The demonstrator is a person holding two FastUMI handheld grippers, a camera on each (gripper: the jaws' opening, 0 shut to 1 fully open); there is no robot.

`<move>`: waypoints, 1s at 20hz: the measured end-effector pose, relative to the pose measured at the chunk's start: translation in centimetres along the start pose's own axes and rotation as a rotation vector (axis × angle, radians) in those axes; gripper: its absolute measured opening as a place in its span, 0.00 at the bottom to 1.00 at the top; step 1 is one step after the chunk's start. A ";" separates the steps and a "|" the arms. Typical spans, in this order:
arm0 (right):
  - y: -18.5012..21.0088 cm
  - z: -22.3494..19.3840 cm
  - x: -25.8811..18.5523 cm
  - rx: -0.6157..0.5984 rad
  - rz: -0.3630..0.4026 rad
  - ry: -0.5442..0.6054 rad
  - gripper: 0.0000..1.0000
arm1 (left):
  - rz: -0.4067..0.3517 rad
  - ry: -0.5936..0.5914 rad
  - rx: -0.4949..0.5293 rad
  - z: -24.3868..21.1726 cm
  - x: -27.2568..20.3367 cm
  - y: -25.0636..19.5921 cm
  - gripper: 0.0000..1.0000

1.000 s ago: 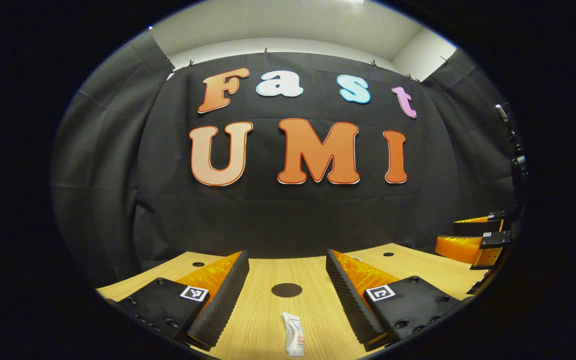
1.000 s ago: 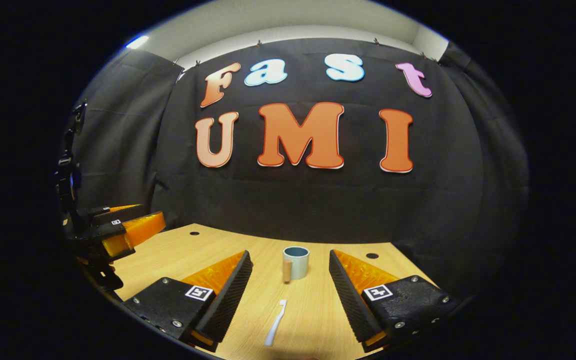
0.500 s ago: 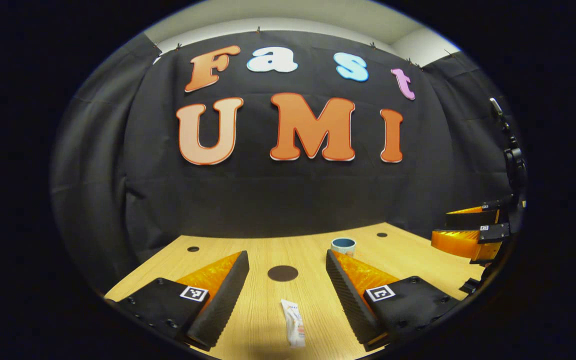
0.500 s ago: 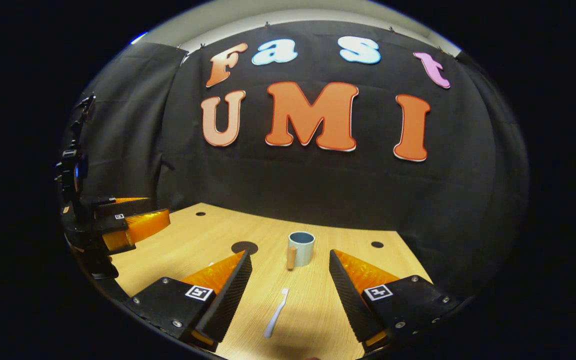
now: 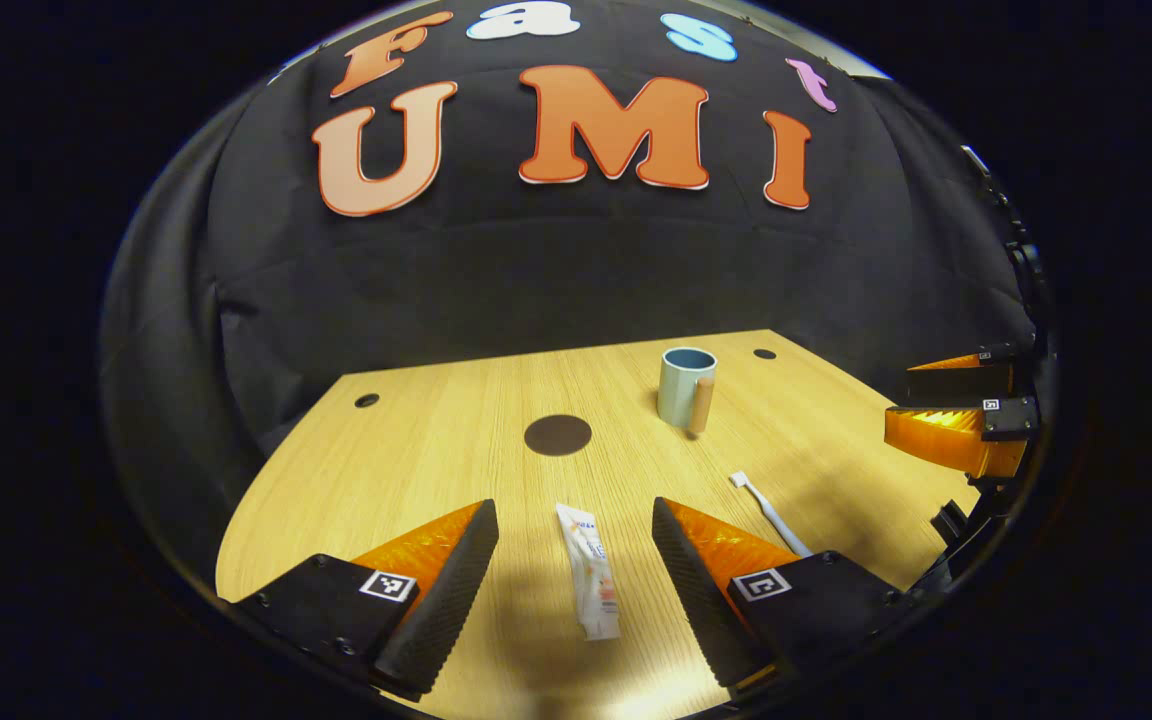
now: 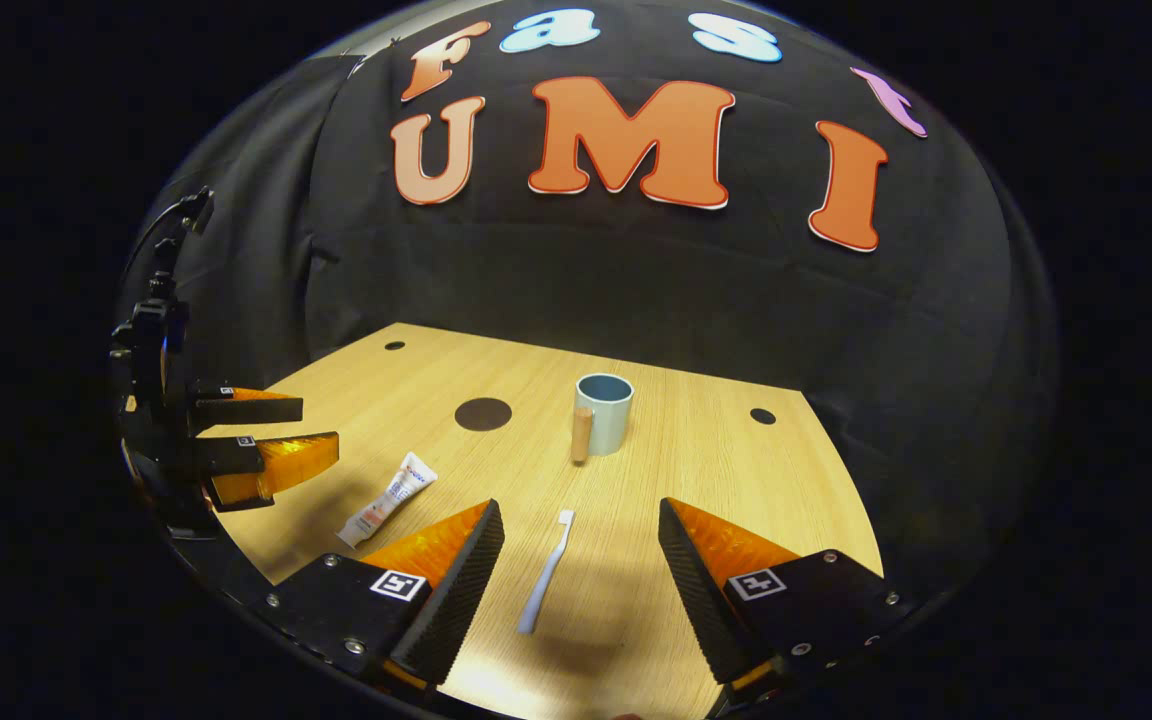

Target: Put the toothbrush and toothpaste on the desktop into the cup, then pick up the cup and place it on the coaster on the desktop.

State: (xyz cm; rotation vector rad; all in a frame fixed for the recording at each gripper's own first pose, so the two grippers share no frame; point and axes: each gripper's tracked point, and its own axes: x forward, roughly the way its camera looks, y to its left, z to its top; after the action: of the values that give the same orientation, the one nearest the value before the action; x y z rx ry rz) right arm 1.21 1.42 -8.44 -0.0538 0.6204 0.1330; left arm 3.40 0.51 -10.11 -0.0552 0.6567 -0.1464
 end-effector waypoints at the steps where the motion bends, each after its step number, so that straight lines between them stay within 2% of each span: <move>1: 0.5 -0.9 0.5 -0.004 0.032 0.035 0.94 | -0.016 0.030 -0.005 -0.6 0.2 0.0 0.99; 4: 1.5 -3.7 2.0 0.046 0.097 0.152 0.92 | -0.068 0.138 -0.046 -3.6 1.5 -0.1 0.99; 8: 0.2 -6.2 3.6 0.039 0.071 0.225 0.91 | -0.115 0.231 -0.050 -6.8 3.4 -0.3 0.98; 9: -0.4 -6.9 4.2 0.054 0.059 0.253 0.91 | -0.111 0.260 -0.050 -7.6 3.6 -0.1 0.97; 12: -0.1 -8.8 5.0 0.122 0.088 0.329 0.86 | -0.109 0.312 -0.084 -9.3 4.8 0.7 0.97; 14: -0.3 -9.1 5.4 0.132 0.089 0.352 0.84 | -0.110 0.336 -0.100 -9.7 5.2 0.9 0.93; 18: 0.5 -9.3 6.3 0.167 0.115 0.396 0.83 | -0.116 0.372 -0.082 -9.9 5.8 0.6 0.95; 20: 0.9 -9.7 6.9 0.186 0.116 0.430 0.79 | -0.125 0.398 -0.073 -10.1 6.1 0.2 0.95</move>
State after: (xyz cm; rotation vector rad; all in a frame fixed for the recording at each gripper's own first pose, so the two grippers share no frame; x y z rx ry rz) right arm 1.02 2.15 -20.33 0.1375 1.0633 0.1774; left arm 2.00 -0.30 -21.83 -0.1397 1.0563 -0.2579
